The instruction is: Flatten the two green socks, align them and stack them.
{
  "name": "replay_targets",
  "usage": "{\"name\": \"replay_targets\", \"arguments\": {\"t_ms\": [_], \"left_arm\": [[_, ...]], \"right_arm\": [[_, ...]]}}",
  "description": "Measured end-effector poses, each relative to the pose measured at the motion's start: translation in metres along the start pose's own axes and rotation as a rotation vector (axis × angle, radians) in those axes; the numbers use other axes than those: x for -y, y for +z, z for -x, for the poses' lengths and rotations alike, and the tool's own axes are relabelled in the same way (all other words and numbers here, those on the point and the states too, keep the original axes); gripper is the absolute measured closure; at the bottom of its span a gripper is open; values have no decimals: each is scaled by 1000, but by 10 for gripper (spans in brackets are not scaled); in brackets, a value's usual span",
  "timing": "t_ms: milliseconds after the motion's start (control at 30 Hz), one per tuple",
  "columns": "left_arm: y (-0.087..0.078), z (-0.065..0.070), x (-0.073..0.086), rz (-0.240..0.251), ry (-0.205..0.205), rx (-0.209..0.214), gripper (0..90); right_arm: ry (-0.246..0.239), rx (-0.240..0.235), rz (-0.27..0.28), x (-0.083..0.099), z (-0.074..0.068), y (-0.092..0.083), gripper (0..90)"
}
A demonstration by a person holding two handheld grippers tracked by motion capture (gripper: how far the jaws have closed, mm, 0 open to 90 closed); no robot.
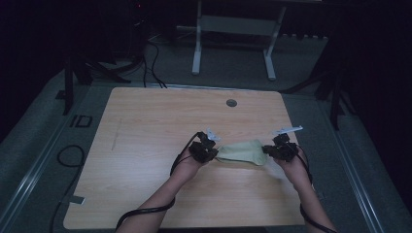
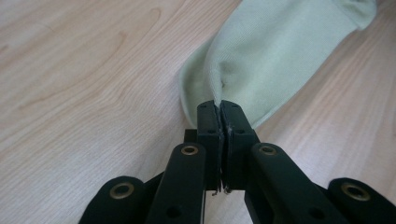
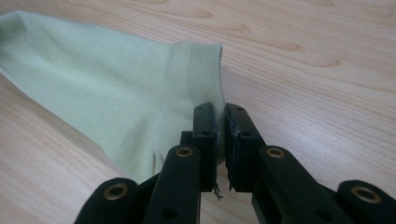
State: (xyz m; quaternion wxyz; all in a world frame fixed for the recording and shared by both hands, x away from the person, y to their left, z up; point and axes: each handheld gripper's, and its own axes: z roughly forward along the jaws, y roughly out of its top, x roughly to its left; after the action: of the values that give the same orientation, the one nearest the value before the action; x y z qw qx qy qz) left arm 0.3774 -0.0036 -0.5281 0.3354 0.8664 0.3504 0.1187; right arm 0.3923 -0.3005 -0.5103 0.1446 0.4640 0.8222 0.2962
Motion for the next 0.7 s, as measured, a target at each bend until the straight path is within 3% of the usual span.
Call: {"name": "replay_targets", "arguments": {"t_ms": [167, 267, 433, 533, 633, 700], "left_arm": [[11, -2, 3, -26, -4, 3, 870], [15, -3, 3, -1, -23, -3, 867], [21, -4, 2, -7, -16, -26, 866], [23, -5, 2, -2, -11, -40, 863], [26, -4, 2, -20, 2, -32, 755], [23, -5, 1, -13, -10, -34, 667]], "right_arm": [[15, -8, -22, 2, 4, 13, 831], [29, 2, -40, 5, 7, 25, 822], [51, 2, -52, 9, 10, 32, 806], [38, 6, -52, 9, 10, 32, 787], [39, -1, -62, 8, 9, 32, 721], [31, -2, -60, 7, 9, 30, 681]]}}
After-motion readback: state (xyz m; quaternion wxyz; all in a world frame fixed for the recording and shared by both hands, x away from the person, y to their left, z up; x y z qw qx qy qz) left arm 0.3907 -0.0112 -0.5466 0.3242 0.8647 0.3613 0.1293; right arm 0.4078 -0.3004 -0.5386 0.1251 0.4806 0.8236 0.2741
